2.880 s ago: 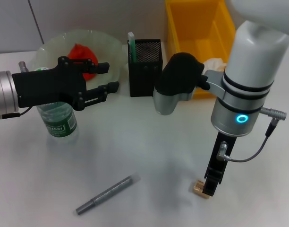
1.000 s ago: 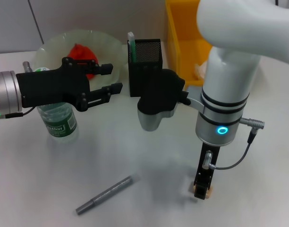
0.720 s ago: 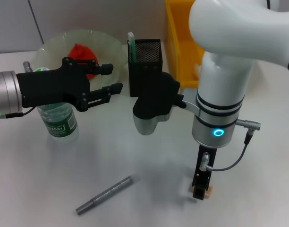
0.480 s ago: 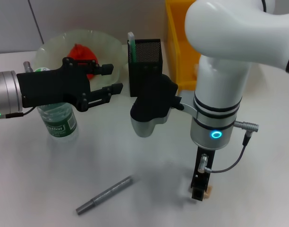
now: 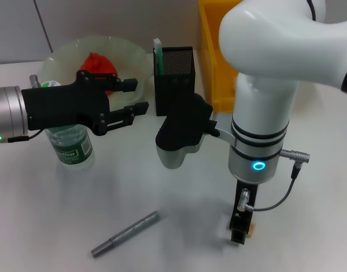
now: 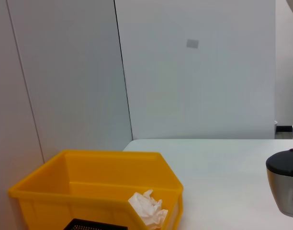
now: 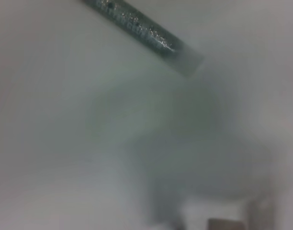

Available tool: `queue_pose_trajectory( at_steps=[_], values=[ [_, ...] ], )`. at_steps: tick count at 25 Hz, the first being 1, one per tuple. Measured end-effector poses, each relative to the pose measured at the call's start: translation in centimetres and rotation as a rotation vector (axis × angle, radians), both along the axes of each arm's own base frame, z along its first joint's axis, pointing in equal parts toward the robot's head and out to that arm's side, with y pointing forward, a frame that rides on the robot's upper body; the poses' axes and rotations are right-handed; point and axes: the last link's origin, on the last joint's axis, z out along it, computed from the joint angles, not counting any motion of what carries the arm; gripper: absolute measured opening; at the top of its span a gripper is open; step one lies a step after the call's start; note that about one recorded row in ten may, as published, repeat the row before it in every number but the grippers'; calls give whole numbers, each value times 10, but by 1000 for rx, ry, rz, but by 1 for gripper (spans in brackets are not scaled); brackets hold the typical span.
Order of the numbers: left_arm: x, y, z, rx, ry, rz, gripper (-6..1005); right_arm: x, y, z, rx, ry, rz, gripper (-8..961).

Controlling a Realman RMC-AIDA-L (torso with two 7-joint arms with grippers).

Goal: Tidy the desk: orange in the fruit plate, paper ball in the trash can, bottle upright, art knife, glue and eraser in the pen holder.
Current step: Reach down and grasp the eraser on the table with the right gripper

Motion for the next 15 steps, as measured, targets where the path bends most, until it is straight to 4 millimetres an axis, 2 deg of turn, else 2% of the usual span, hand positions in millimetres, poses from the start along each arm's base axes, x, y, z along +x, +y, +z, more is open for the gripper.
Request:
queue_pose_trajectory(
  at_steps=[15],
  values=[
    [-2, -1, 0, 2, 2, 2, 469, 1, 1, 0, 15, -10, -9, 510]
  ],
)
